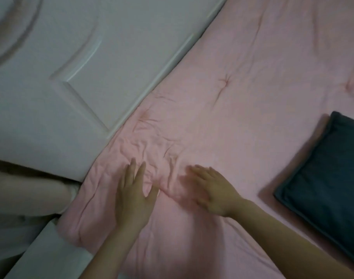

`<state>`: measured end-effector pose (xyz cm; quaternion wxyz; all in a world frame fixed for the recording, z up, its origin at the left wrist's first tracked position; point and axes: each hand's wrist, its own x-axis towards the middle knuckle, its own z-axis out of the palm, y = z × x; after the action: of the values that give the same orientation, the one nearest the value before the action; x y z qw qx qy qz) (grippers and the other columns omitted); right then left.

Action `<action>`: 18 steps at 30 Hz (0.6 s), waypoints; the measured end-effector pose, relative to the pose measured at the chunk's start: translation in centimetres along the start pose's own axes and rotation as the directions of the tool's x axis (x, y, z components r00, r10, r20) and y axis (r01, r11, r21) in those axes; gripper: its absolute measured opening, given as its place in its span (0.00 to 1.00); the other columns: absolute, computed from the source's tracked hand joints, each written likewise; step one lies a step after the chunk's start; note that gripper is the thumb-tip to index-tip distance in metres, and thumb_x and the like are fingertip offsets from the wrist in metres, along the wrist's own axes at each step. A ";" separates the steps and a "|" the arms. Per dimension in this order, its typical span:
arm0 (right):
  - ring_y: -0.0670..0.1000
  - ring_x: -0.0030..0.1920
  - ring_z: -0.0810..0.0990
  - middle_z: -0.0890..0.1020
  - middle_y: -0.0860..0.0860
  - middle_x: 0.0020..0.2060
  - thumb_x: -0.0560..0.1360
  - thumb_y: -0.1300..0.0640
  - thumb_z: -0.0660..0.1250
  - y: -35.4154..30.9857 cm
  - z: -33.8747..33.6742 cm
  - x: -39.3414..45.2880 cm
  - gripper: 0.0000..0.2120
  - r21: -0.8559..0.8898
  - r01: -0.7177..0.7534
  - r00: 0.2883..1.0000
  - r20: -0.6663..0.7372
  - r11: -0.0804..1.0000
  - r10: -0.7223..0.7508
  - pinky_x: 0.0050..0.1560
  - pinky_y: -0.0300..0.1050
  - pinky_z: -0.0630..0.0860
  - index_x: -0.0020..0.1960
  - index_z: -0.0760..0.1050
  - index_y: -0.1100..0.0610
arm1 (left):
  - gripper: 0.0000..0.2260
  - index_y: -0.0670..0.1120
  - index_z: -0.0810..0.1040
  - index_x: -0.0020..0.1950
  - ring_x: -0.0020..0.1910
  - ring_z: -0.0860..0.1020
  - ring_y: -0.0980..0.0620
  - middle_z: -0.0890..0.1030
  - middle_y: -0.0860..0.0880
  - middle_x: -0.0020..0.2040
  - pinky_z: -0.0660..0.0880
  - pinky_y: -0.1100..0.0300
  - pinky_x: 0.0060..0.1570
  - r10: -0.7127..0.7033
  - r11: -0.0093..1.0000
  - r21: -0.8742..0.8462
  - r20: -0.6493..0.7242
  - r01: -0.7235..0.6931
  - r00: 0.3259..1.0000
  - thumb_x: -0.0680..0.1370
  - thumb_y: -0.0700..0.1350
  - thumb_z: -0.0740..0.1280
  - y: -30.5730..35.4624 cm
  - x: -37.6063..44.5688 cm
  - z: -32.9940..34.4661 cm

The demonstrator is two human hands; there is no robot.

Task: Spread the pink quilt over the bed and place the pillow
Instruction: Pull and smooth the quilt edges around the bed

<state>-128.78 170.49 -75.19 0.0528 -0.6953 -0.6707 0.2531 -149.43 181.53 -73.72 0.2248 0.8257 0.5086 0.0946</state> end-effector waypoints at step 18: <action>0.52 0.76 0.54 0.57 0.49 0.76 0.75 0.44 0.63 20.2 -6.1 -35.4 0.30 0.463 -0.788 0.343 -0.218 0.406 0.914 0.75 0.53 0.53 0.74 0.60 0.52 | 0.31 0.54 0.65 0.72 0.74 0.55 0.52 0.57 0.54 0.76 0.57 0.56 0.72 0.479 0.876 -0.136 0.367 -0.463 0.797 0.72 0.66 0.59 31.6 -4.7 11.4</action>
<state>-106.96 136.22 -68.30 0.1577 -0.9645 -0.1282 0.1684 -122.01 162.19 -68.68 0.3071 0.9234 0.2302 -0.0086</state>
